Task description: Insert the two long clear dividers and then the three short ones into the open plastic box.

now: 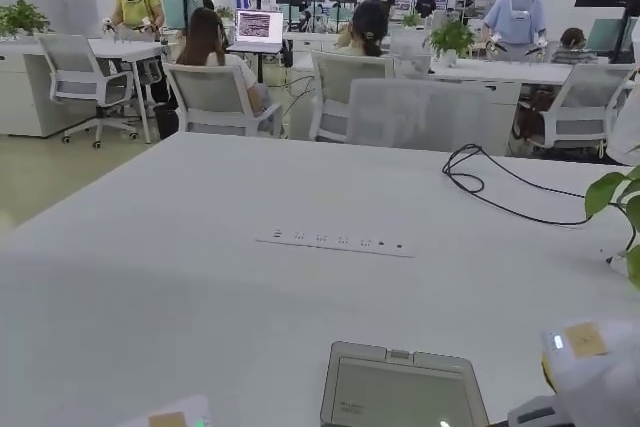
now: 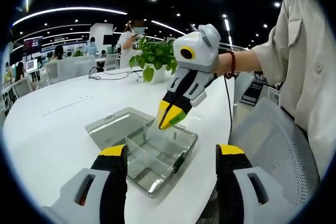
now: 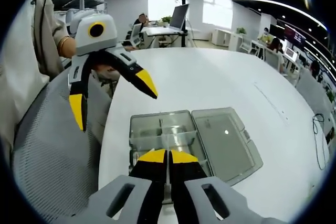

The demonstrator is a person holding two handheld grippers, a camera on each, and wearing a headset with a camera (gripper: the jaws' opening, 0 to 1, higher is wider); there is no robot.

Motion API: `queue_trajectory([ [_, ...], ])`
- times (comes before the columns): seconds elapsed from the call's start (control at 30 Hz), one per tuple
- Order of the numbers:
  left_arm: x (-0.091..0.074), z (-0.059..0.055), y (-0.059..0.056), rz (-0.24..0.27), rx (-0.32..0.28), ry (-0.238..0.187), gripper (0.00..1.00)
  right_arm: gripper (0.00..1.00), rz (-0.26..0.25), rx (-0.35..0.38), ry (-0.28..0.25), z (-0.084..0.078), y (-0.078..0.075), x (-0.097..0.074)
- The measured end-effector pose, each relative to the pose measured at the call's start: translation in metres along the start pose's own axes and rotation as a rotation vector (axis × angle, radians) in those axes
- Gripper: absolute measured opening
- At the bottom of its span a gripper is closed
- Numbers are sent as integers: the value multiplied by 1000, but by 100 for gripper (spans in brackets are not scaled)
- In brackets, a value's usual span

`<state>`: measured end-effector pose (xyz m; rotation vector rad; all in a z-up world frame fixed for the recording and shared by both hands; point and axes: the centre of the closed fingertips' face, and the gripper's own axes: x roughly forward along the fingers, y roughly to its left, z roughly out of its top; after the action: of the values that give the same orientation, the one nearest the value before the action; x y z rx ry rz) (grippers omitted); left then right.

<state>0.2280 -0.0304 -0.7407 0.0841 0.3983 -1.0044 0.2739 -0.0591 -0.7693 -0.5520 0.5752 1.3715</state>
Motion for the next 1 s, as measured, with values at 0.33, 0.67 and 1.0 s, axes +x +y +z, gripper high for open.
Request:
queue_trajectory([
  [0.33, -1, -3, 1, 9, 5, 12, 69, 2, 23, -95, 52, 1, 3, 10],
  [0.67, -1, -4, 1, 9, 11, 17, 70, 2, 43, -107, 77, -1, 3, 17],
  [1.0, -4, -2, 3, 21, 16, 13, 70, 2, 69, -86, 142, -11, 3, 32],
])
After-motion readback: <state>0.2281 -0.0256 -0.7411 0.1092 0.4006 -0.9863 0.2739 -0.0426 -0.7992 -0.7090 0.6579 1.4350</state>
